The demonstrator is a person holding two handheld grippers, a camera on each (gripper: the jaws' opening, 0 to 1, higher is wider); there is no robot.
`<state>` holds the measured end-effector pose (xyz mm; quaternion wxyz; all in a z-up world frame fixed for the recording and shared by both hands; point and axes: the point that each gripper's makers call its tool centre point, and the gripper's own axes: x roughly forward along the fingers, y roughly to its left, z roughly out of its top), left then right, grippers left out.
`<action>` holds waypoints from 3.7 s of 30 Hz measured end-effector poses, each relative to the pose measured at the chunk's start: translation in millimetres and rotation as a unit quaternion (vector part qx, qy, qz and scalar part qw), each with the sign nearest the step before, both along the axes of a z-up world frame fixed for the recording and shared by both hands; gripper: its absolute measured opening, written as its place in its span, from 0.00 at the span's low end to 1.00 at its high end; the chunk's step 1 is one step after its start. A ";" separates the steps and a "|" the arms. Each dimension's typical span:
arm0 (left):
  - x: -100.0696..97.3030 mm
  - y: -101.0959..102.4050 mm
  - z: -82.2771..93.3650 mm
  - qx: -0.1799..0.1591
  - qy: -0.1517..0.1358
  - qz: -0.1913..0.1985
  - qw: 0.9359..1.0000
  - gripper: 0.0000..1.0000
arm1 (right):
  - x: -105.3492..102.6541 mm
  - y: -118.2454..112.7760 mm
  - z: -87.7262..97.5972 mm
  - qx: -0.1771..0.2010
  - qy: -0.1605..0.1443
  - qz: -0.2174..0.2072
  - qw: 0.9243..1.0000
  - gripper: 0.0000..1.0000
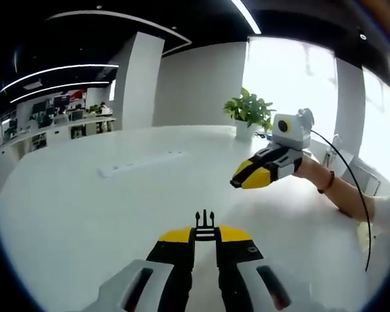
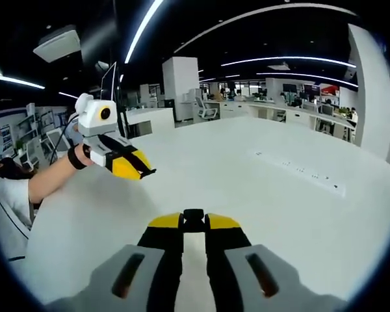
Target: Snap the two parts of the plastic buckle together until the buckle closes and remains connected.
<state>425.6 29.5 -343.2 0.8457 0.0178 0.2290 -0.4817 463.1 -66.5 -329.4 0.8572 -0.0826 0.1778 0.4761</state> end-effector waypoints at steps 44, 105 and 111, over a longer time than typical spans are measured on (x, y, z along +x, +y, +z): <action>-46.2 -28.7 -6.5 0.043 -0.010 -0.114 0.993 0.11 | -65.5 -1.2 20.8 -0.019 -0.047 0.079 0.996 0.11; -94.1 -39.0 -19.4 0.078 -0.025 -0.314 0.946 0.11 | -124.3 28.7 -28.9 -0.069 -0.015 0.247 0.967 0.11; -99.1 -39.8 -23.2 0.084 -0.025 -0.319 0.944 0.11 | -125.2 28.7 -30.1 -0.070 -0.014 0.248 0.966 0.11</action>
